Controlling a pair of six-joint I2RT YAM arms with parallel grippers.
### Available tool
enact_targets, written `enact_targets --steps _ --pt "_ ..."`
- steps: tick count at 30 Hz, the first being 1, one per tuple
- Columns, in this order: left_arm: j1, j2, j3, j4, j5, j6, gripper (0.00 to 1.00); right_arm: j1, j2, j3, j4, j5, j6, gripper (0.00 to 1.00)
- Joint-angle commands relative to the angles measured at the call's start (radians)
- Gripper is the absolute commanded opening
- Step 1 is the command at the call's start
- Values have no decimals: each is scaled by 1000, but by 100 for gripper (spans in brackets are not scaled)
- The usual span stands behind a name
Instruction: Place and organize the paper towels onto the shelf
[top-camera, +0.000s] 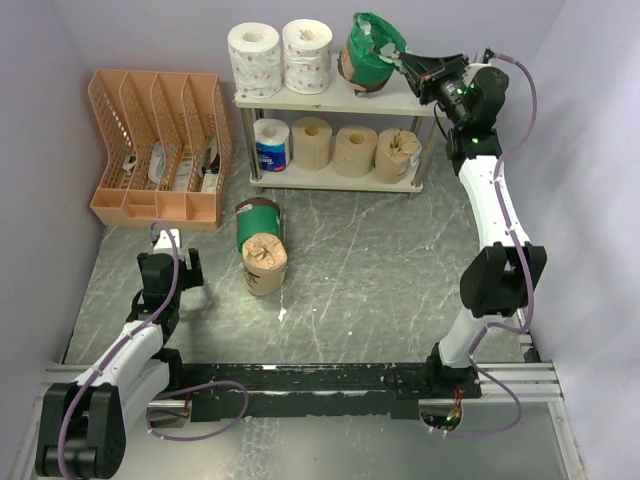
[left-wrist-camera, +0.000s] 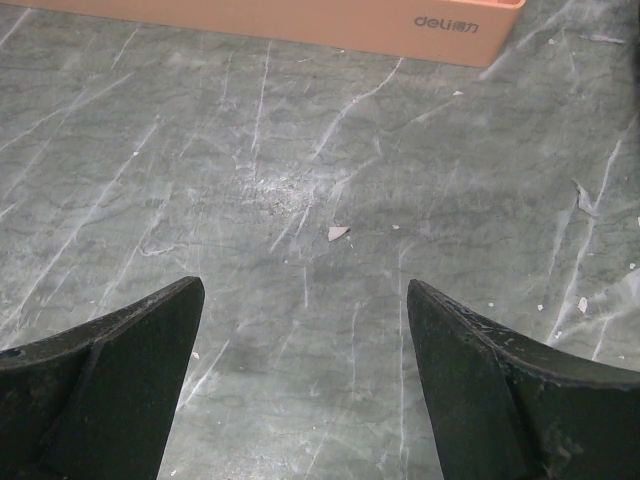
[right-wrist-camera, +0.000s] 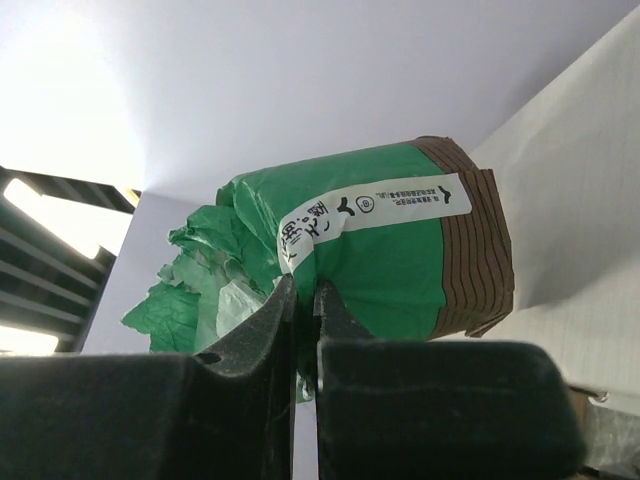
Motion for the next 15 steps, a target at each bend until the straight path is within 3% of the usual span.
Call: enact_targets --steps 1,3,6,10,15 --pt "-1 -8 1 26 -11 3 94 -4 68 135 -25 -5 11 0" --pt "1 -11 1 26 -10 0 94 -3 90 184 -51 0 4 0" --pt "5 -13 -1 26 -6 -1 94 -2 104 202 -54 6 7 14" --pt "7 -16 -1 26 -5 -2 94 0 113 212 -55 -1 6 14" --pt "9 -18 -2 26 -4 -4 94 2 108 197 -24 -4 11 41"
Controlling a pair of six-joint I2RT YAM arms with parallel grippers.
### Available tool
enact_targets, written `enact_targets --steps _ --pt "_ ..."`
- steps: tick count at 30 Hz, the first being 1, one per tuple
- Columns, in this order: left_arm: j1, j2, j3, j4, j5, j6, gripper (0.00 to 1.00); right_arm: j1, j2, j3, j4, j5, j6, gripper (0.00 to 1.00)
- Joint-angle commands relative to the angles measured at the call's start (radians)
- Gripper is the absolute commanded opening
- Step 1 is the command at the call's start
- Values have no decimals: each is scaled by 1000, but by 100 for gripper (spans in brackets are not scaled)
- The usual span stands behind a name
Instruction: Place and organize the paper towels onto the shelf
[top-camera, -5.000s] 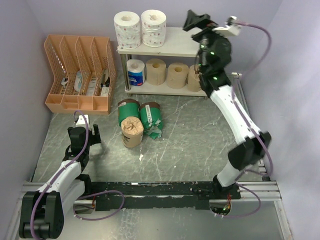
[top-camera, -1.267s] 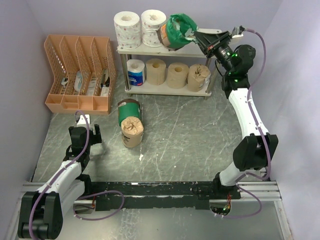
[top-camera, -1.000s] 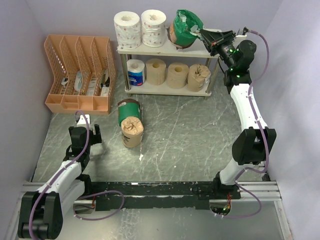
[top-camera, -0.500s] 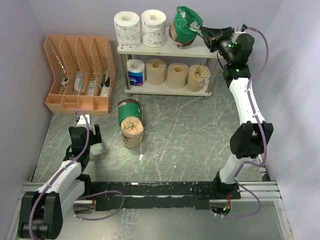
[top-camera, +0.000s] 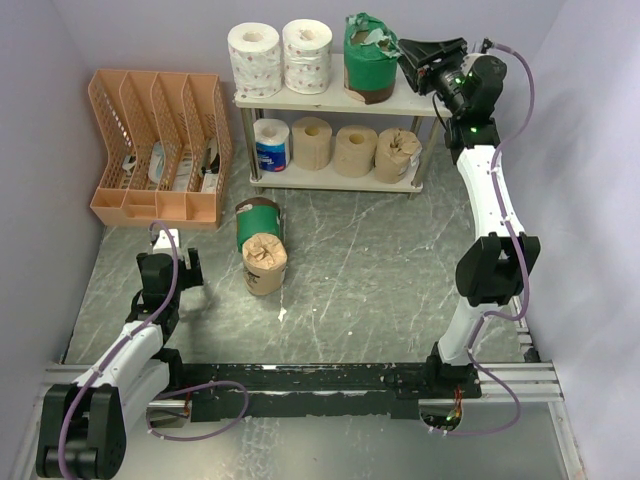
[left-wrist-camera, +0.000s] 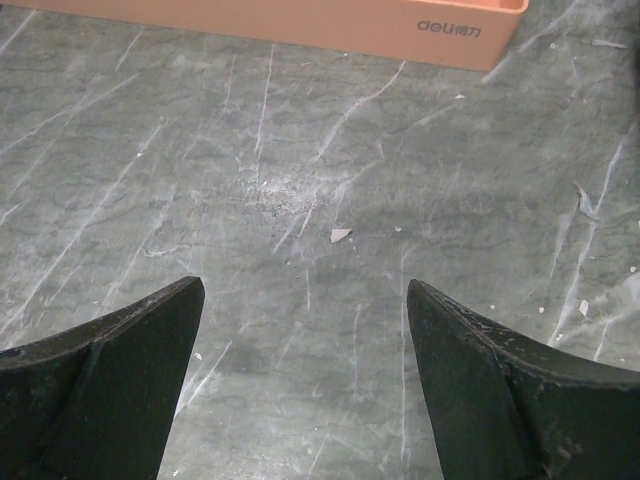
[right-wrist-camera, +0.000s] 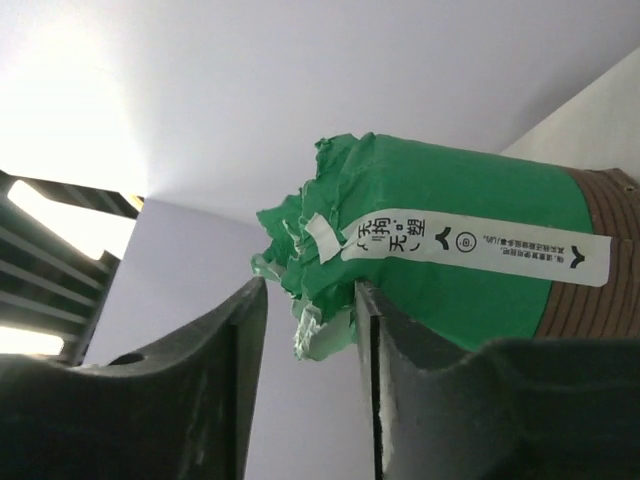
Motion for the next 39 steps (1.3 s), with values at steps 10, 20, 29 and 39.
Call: enact_targets --steps 10,20,29,39 --pt "8 -17 -4 27 0 -3 94 26 -135 113 -135 121 -524 100" --pt "23 -11 -7 40 19 2 94 101 -448 -337 -5 529 -881 100" --pt "34 -16 -10 42 32 0 94 412 -460 -680 34 186 -1236 100" --pt "28 -24 -14 44 31 2 94 514 -141 -678 93 64 -1384 99"
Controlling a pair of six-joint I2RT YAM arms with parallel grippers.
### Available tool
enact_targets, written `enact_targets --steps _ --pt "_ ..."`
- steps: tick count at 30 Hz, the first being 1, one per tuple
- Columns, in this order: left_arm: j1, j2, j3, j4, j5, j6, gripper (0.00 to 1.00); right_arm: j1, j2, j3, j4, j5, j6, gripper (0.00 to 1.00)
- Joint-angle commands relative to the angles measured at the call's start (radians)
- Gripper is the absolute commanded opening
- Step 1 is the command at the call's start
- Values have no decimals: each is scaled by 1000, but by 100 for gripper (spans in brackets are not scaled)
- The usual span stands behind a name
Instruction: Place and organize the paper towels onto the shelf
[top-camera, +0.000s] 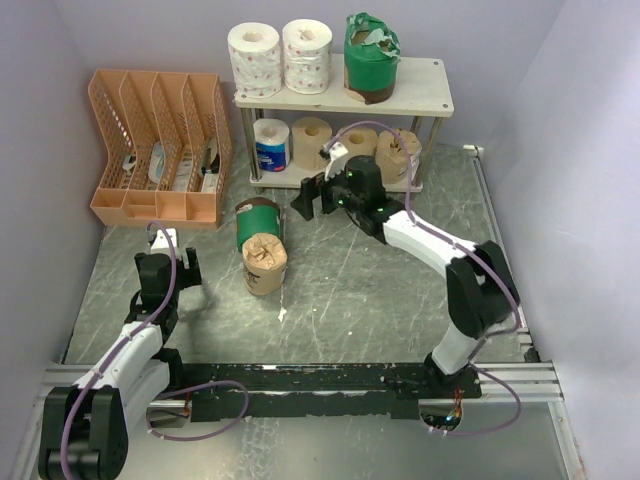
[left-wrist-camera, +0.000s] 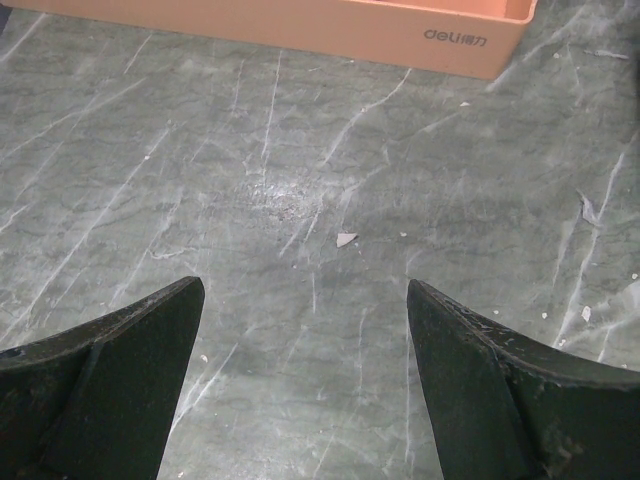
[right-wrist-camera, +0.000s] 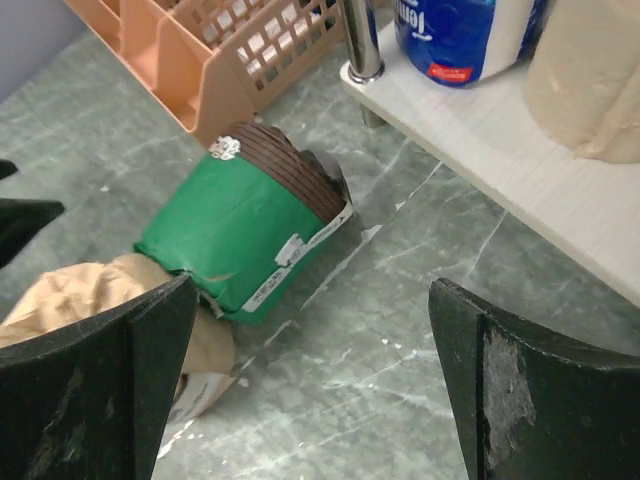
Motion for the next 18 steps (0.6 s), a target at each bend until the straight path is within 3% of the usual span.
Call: enact_targets --steps 1,4,11,18 --pt "1 -13 -14 44 19 2 94 3 142 169 25 -74 -93 99" --pt "0 -13 -15 43 18 1 94 24 304 352 -74 -126 -114 98" --pt "-9 -13 -12 36 4 -5 94 40 542 592 -62 -282 -74 100" --pt "-24 -10 -10 37 -14 -4 94 78 629 631 -60 -394 -88 99"
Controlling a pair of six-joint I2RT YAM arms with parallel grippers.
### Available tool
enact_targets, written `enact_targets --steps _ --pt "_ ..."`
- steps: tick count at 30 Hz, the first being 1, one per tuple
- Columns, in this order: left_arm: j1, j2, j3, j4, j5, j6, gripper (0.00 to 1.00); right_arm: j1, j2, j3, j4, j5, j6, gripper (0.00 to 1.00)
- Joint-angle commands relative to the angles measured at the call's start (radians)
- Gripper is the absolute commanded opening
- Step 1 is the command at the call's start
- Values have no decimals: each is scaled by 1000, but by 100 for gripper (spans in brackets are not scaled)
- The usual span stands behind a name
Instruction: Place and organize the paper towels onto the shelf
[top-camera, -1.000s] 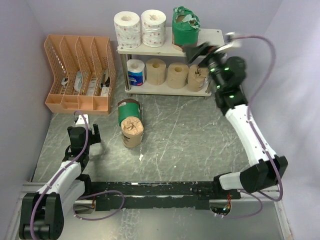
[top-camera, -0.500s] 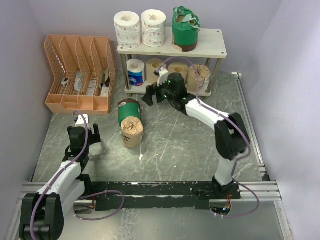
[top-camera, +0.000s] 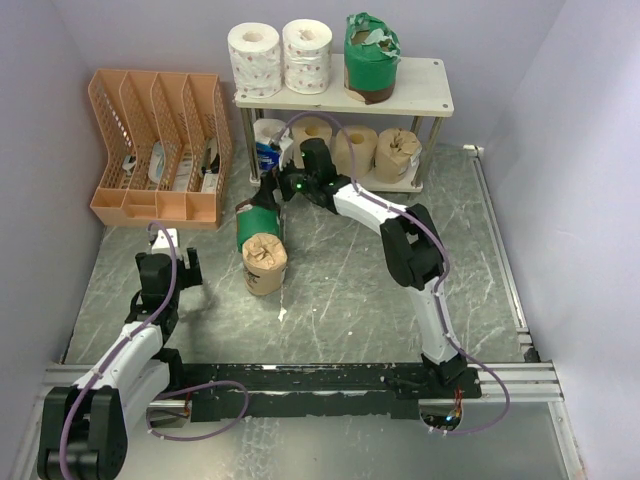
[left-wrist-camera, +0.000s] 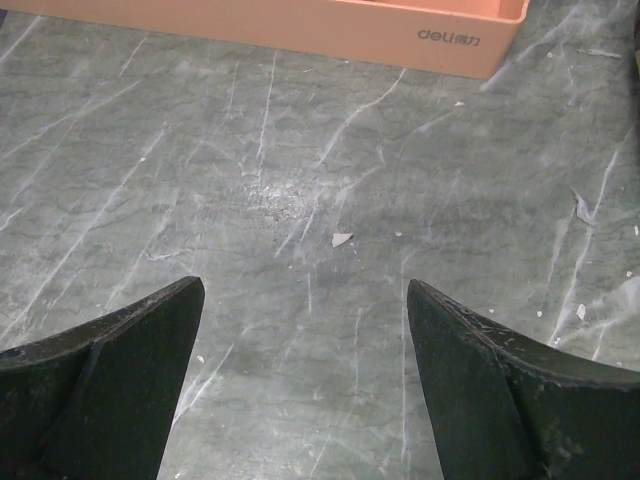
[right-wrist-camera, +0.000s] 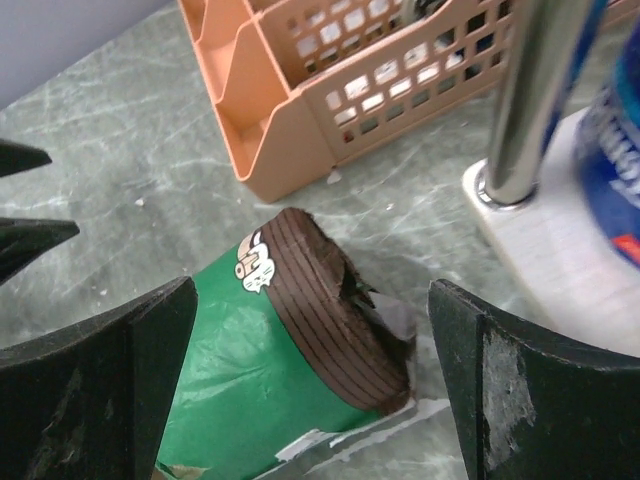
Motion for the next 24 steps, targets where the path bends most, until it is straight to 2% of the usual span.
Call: enact_targets --steps 1,9,12,18,21,24 --pt "-11 -6 -11 37 -14 -4 94 30 35 23 -9 -91 -25 97" --pt "-23 -1 -10 39 -22 -1 94 38 81 32 -22 -157 -23 90" --pt "-23 -3 -10 39 -24 -1 94 42 82 17 -22 -161 -29 83" --pt "-23 -8 -12 38 -24 -2 94 42 78 -28 -49 -170 -64 57" --pt "-23 -10 -13 38 -24 -2 94 41 77 -51 -67 -170 -88 34" --pt "-23 -12 -13 38 -24 -1 94 42 79 -65 -88 -177 -109 24"
